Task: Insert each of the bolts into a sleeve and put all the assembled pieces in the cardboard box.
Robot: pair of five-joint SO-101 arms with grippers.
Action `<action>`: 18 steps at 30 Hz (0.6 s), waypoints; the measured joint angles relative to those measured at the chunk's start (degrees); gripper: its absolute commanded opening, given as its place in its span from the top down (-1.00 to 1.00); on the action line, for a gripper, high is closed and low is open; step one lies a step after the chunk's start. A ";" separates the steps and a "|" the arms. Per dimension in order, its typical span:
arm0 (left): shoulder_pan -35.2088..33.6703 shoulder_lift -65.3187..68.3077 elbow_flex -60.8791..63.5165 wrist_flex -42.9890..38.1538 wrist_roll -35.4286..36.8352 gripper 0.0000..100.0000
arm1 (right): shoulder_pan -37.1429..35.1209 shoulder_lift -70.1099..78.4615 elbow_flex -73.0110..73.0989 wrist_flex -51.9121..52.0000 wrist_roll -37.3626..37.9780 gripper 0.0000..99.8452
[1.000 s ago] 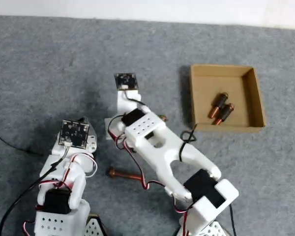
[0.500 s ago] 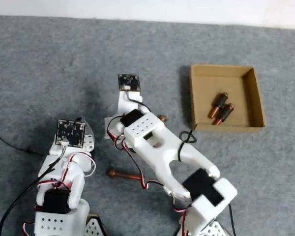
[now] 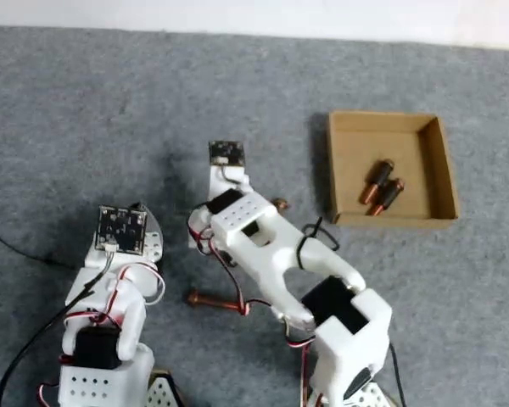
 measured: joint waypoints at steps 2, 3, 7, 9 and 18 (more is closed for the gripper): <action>0.00 0.00 0.00 0.00 0.00 0.99 | 0.53 0.00 0.00 0.26 0.00 0.67; 0.00 0.00 0.00 0.00 0.00 0.99 | 0.97 0.00 0.00 0.62 0.00 0.73; 0.00 0.00 0.00 0.00 0.00 0.99 | 2.11 -0.09 0.00 0.79 0.00 0.80; 0.00 0.00 0.00 0.00 0.00 0.99 | 2.11 -0.09 0.00 0.79 0.00 0.80; 0.00 0.00 0.00 0.00 0.00 0.99 | 2.81 -0.09 0.00 0.79 0.00 0.96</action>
